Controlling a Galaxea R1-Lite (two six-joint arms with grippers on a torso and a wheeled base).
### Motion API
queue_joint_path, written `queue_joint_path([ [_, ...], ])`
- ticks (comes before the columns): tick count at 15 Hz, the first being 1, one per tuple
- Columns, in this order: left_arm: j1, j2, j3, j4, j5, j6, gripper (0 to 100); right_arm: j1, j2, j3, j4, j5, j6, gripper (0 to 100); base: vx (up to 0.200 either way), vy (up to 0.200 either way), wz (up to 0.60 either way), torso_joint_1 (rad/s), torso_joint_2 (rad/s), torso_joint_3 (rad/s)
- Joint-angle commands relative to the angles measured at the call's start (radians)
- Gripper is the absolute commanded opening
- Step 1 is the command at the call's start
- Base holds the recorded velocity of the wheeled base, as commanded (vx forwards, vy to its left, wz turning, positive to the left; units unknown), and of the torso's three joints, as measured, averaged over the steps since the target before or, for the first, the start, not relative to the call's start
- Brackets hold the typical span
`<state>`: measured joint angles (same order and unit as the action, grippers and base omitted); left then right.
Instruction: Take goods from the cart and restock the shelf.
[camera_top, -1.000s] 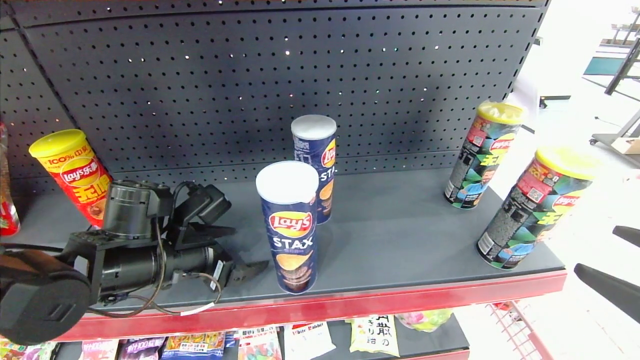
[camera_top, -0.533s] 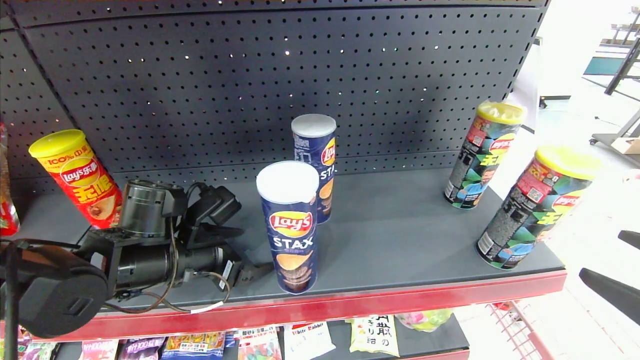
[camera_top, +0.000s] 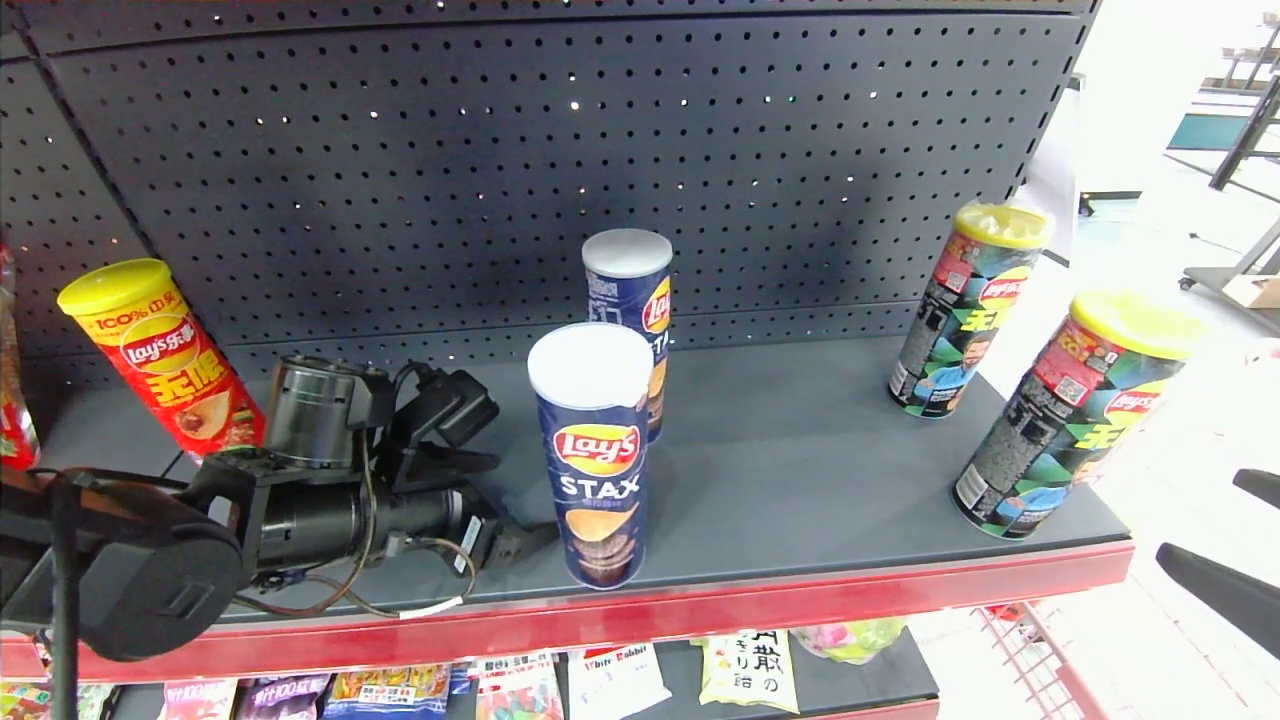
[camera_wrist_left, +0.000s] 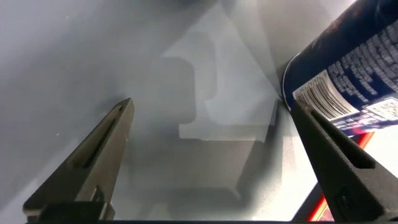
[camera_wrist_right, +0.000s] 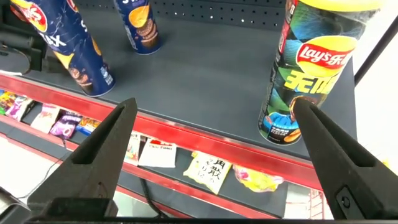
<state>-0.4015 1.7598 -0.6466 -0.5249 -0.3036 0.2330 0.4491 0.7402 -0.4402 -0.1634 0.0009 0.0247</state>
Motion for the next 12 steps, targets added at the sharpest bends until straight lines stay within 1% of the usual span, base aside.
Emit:
queue_joint_path([
  [1,-0.008,0.010,-0.011,0.000,0.000,-0.001,100,0.000,0.004,0.000,-0.001,-0.001,0.003,100,0.000,0.000,0.00,0.000,0.00,0.000],
  [3,-0.017,0.018,-0.024,0.000,0.000,-0.006,100,0.000,0.004,-0.002,-0.001,-0.001,0.003,100,0.000,0.000,0.00,0.000,0.00,0.000],
  [5,-0.033,0.029,-0.038,0.000,0.000,-0.027,100,-0.001,0.004,0.000,-0.001,-0.001,0.003,100,0.000,0.000,0.00,0.000,0.00,0.000],
  [12,-0.034,0.049,-0.056,-0.001,0.000,-0.027,100,-0.001,0.004,0.000,-0.001,-0.001,0.003,100,0.000,0.000,0.00,0.000,0.00,0.000],
])
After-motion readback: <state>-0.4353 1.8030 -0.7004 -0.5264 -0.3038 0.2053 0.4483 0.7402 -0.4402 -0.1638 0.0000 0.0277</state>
